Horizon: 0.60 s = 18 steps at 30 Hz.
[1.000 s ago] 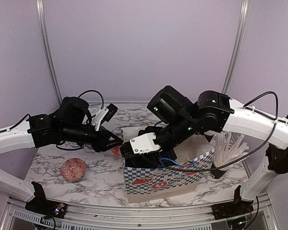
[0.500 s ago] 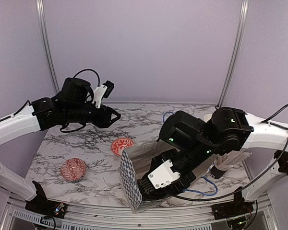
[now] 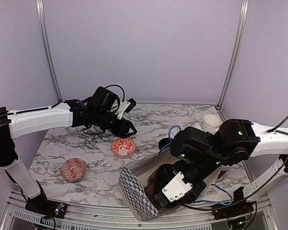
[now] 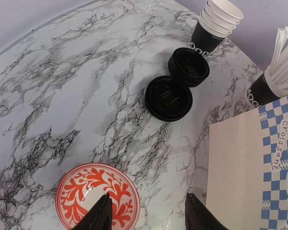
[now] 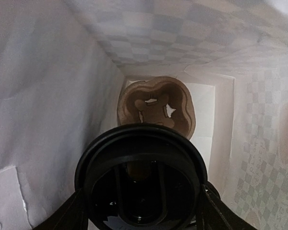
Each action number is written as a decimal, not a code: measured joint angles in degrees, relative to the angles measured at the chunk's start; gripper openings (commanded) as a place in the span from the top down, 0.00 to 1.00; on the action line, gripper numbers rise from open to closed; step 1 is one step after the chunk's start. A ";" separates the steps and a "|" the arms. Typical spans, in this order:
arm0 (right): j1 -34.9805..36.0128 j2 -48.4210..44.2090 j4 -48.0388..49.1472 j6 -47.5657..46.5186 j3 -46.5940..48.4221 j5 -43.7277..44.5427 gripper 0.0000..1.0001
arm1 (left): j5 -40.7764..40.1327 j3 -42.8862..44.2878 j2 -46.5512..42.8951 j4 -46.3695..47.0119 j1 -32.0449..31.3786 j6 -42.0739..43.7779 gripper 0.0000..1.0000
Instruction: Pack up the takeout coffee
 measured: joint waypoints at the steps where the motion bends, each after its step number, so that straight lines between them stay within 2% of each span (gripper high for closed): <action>1: 0.00 -0.39 0.44 -0.02 -0.57 0.26 0.52 | 0.22 0.13 0.00 0.02 0.04 0.09 0.47; 11: -0.94 3.54 11.63 0.31 -0.85 8.66 0.54 | -0.07 -2.29 -4.04 0.31 2.03 0.39 0.47; 18: -7.39 8.98 17.73 1.66 3.13 13.79 0.54 | -1.25 -7.17 -11.26 0.33 2.36 0.17 0.46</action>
